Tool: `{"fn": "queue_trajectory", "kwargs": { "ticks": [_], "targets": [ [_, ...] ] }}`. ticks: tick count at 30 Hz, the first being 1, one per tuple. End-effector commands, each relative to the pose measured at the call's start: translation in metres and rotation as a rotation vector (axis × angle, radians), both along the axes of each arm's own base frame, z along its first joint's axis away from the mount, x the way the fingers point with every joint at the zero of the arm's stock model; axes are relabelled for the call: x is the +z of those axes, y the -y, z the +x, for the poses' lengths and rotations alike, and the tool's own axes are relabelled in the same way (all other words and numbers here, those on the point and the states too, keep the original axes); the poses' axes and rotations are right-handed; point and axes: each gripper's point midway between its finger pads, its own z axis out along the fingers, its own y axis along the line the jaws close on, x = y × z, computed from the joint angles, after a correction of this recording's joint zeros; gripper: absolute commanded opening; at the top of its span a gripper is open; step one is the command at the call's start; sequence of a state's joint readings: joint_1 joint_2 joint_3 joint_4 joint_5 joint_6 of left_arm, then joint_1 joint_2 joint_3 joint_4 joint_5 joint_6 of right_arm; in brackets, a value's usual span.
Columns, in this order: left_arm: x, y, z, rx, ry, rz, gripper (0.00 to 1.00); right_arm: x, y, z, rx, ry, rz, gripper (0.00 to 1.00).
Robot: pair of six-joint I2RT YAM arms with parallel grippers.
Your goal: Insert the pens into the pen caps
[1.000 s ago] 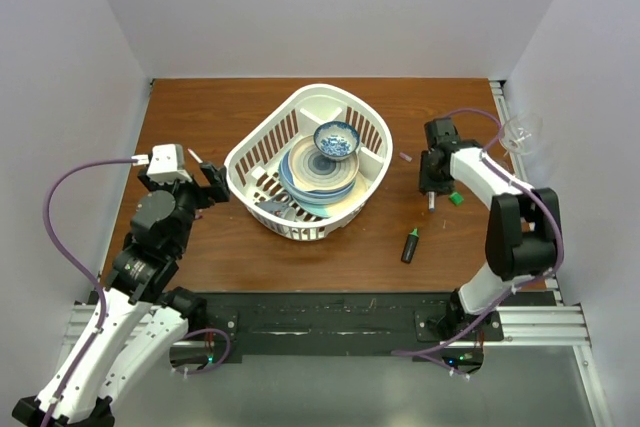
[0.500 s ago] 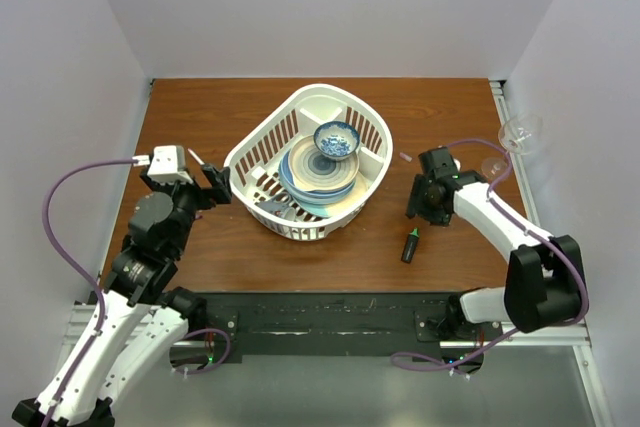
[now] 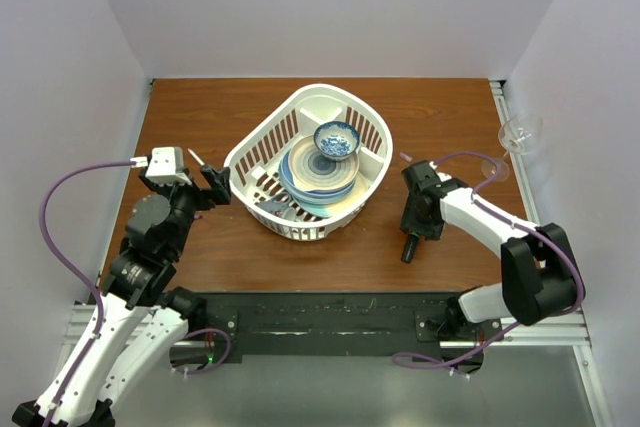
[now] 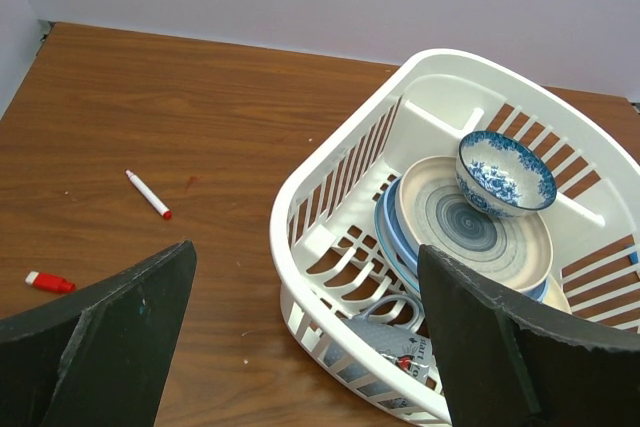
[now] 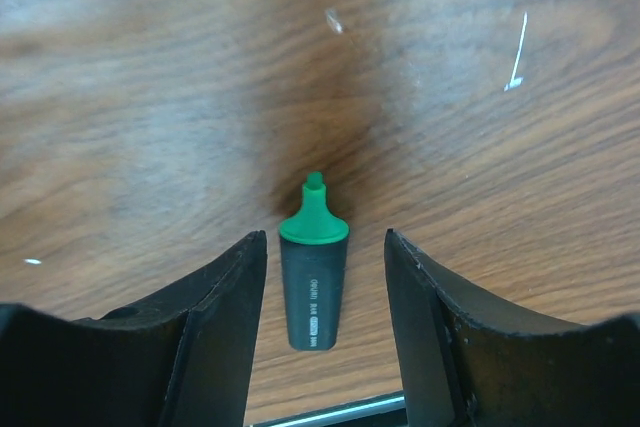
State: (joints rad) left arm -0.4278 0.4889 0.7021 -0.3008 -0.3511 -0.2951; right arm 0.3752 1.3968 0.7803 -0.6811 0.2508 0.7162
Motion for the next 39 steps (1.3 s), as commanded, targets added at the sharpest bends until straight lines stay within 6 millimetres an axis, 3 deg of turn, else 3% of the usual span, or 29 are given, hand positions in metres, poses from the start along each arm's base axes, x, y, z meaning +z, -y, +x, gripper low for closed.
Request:
{"fn": "queue_trajectory", "kwargs": {
  "ticks": [1,8,12,20,26,30,36,39],
  "targets": [
    [0.011,0.001,0.002,0.003,0.040,-0.022,0.97,-0.008,0.003,-0.003,-0.038,0.012,-0.016,0.54],
    [0.009,0.006,0.003,-0.022,0.030,-0.013,0.97,-0.027,-0.001,-0.006,-0.033,0.003,0.014,0.49],
    [0.012,0.009,0.004,-0.037,0.027,-0.013,0.96,-0.030,0.000,-0.006,-0.026,0.001,0.004,0.39],
    [0.015,0.044,0.001,-0.211,-0.037,-0.068,0.89,-0.020,0.006,0.000,-0.007,0.034,-0.029,0.24],
    [0.038,0.067,-0.003,-0.340,-0.051,-0.066,0.86,-0.009,0.003,0.007,0.016,0.077,-0.018,0.19],
    [0.043,0.086,-0.006,-0.440,-0.096,-0.081,0.84,0.006,0.007,0.015,0.033,0.100,-0.045,0.18],
    [0.052,0.127,-0.022,-0.673,-0.118,-0.186,0.83,0.063,0.003,0.037,0.053,0.223,-0.037,0.14],
    [0.060,0.135,-0.024,-0.717,-0.100,-0.213,0.83,0.098,-0.002,0.048,0.066,0.301,-0.007,0.13]
  ]
}}
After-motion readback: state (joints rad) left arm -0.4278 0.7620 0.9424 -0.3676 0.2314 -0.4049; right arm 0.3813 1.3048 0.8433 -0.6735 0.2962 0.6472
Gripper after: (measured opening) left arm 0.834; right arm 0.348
